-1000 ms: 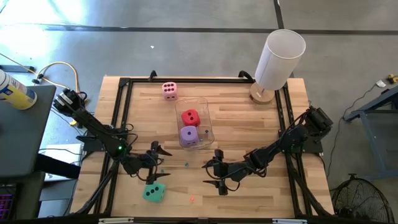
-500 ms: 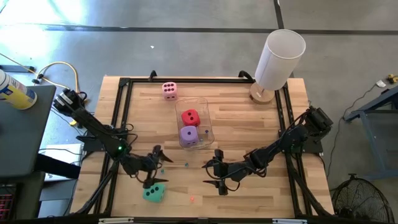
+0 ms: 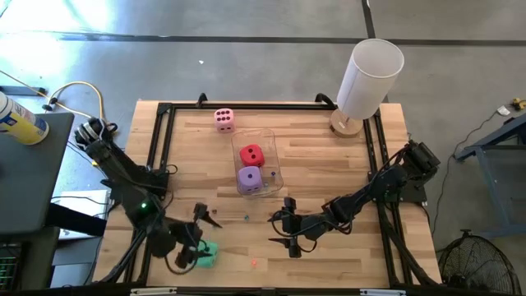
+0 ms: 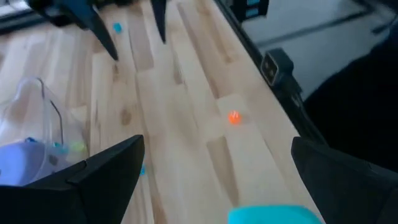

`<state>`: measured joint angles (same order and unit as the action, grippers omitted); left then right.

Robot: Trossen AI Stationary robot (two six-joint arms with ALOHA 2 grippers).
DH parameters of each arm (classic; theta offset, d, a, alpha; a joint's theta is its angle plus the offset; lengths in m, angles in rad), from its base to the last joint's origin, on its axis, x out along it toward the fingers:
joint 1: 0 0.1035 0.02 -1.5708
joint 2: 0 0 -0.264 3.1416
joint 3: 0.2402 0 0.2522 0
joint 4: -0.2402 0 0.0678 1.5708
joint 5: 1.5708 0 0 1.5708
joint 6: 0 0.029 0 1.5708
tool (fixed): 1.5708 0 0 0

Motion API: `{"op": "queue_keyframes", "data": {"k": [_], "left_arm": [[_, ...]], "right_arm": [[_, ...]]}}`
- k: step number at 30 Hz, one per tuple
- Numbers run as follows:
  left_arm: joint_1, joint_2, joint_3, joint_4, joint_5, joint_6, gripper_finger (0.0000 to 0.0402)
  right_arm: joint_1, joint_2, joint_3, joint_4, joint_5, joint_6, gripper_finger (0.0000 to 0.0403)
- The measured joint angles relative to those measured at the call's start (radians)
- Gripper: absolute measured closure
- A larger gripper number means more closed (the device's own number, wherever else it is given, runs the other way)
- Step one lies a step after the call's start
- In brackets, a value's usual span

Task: Pick & Place Dice
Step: Put the large light blue die into the transparent bin

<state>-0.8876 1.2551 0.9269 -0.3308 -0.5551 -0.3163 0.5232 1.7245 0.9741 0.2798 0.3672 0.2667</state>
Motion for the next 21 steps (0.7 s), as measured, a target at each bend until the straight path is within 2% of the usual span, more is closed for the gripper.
{"op": "queue_keyframes", "data": {"k": [8, 10, 12, 21], "left_arm": [[-0.045, 0.136, 0.189, -0.290, 0.002, -0.162, 0.0005], [-0.054, 0.175, 0.234, -0.353, 0.037, -0.194, 0.0005], [-0.065, 0.219, 0.278, -0.399, 0.071, -0.225, 0.0005], [-0.108, 0.367, 0.394, -0.563, 0.099, -0.384, 0.0005]], "right_arm": [[0.000, 0.000, 0.000, 0.000, 0.000, 0.002, 0.0133], [0.000, 0.000, 0.000, -0.003, 0.000, 0.002, 0.0133], [0.000, 0.000, 0.000, -0.006, 0.000, 0.002, 0.0133], [0.000, 0.000, 0.000, -0.025, 0.000, 0.076, 0.0133]]}}
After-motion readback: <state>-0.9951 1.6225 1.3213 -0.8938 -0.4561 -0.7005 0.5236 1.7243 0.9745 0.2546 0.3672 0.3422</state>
